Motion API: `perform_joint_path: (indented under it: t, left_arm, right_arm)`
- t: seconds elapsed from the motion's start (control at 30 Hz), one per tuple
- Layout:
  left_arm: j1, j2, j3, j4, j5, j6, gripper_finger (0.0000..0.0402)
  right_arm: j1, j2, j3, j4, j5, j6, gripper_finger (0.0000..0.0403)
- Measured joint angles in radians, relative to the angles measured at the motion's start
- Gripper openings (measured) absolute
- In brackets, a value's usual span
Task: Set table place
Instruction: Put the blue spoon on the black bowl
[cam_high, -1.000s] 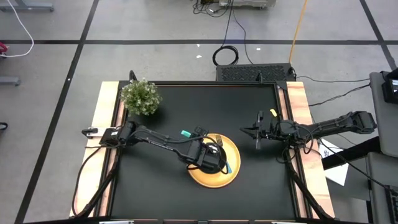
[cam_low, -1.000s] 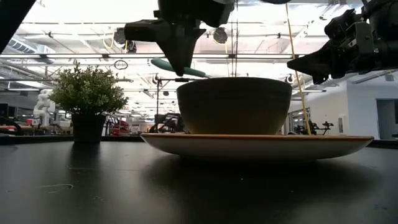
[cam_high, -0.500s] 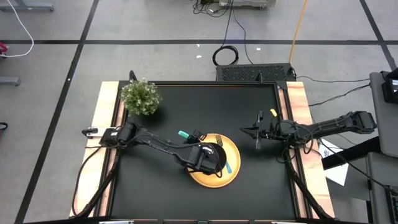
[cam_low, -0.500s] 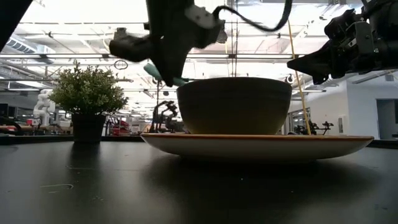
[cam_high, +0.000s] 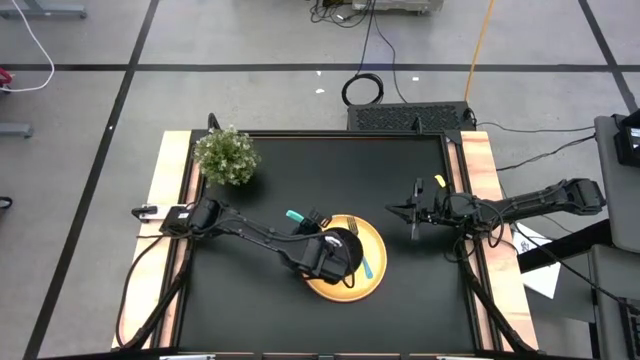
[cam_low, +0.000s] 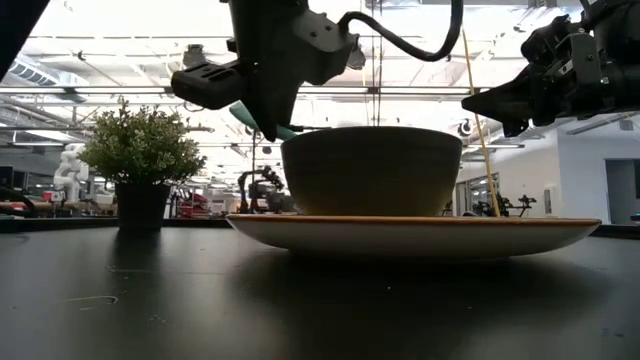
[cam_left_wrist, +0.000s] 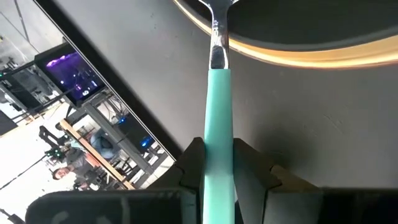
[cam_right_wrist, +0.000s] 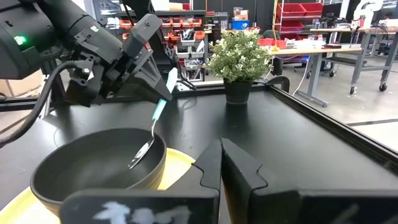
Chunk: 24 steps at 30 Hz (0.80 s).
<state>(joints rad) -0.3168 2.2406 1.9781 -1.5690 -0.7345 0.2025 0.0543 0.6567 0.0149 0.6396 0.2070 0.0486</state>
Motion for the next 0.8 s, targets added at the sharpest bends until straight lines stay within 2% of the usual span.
perform_joint_path:
  t: [0.8]
  left_arm:
    - [-0.064, 0.0, 0.0, 0.033, -0.131, 0.069, 0.0057]
  right_arm:
    - [0.0, 0.0, 0.0, 0.002, 0.0, 0.0, 0.0]
